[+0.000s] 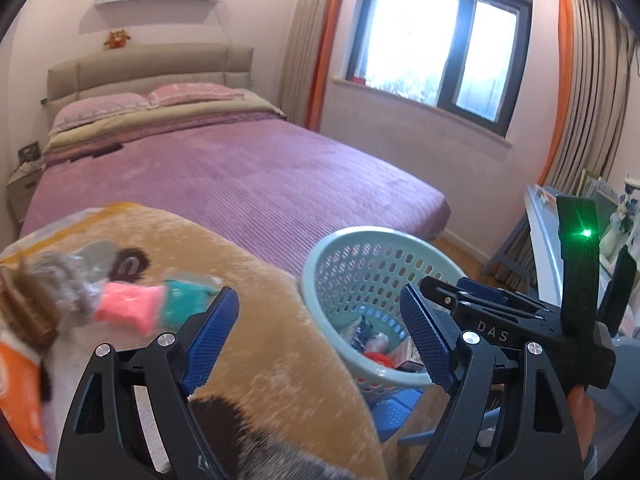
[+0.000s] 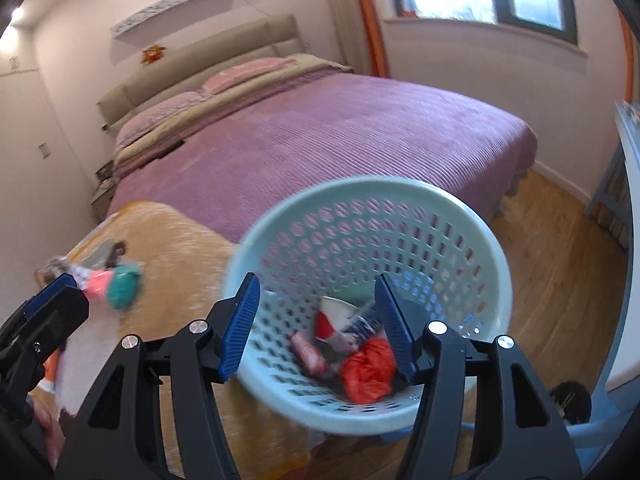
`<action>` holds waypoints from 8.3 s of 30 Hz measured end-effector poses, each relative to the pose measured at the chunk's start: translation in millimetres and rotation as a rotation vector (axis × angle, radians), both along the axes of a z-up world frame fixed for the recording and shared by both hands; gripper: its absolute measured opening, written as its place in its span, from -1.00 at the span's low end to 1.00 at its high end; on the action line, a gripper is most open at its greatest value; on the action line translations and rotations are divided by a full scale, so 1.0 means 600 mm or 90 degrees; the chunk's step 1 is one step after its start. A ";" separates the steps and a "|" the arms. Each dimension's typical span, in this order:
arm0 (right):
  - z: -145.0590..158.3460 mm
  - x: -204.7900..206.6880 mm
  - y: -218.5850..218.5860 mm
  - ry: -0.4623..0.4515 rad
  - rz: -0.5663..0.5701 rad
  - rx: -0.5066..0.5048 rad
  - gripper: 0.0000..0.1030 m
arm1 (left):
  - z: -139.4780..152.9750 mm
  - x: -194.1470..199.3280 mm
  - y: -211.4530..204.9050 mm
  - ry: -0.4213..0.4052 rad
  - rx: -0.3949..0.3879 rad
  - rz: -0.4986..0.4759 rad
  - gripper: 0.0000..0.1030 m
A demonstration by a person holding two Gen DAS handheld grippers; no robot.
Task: Collect trash
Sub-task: 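Grasp the orange paper cup with left tool while right tool grasps the pink packet, then carry cup and pink packet over the teal basket and open both tools to drop them, then grasp the clear plastic bottle with left tool while right tool grasps the teal packet, then carry bottle and teal packet over the basket and open both tools to drop them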
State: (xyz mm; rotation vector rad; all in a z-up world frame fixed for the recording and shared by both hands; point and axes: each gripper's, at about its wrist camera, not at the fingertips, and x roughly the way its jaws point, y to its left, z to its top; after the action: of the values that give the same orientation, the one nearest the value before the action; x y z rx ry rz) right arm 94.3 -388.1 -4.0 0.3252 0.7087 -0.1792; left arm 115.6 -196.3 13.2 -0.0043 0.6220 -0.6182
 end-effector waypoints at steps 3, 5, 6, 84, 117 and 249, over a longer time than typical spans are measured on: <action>0.026 -0.004 0.046 -0.021 0.039 -0.008 0.09 | 0.022 -0.019 0.044 -0.018 -0.015 0.020 0.56; 0.042 -0.004 0.082 -0.034 0.068 -0.014 0.09 | 0.034 -0.032 0.080 -0.026 -0.022 0.040 0.56; 0.047 -0.003 0.096 -0.038 0.082 -0.014 0.09 | 0.039 -0.036 0.096 -0.029 -0.024 0.048 0.56; 0.005 0.068 0.387 0.008 0.428 -0.089 -0.31 | -0.032 -0.078 0.376 0.079 -0.068 0.207 -0.38; 0.010 0.049 -0.058 0.000 0.024 0.004 -0.31 | 0.019 0.038 -0.057 0.030 -0.043 -0.057 -0.38; 0.060 0.021 0.011 -0.050 -0.023 -0.048 -0.30 | 0.074 0.039 0.054 0.014 0.061 0.010 0.16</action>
State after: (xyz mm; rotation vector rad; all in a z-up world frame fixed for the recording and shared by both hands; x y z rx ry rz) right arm 107.0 -381.4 32.2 0.2721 0.6166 -0.2256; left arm 138.9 -163.8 57.4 0.0735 0.6715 -0.5737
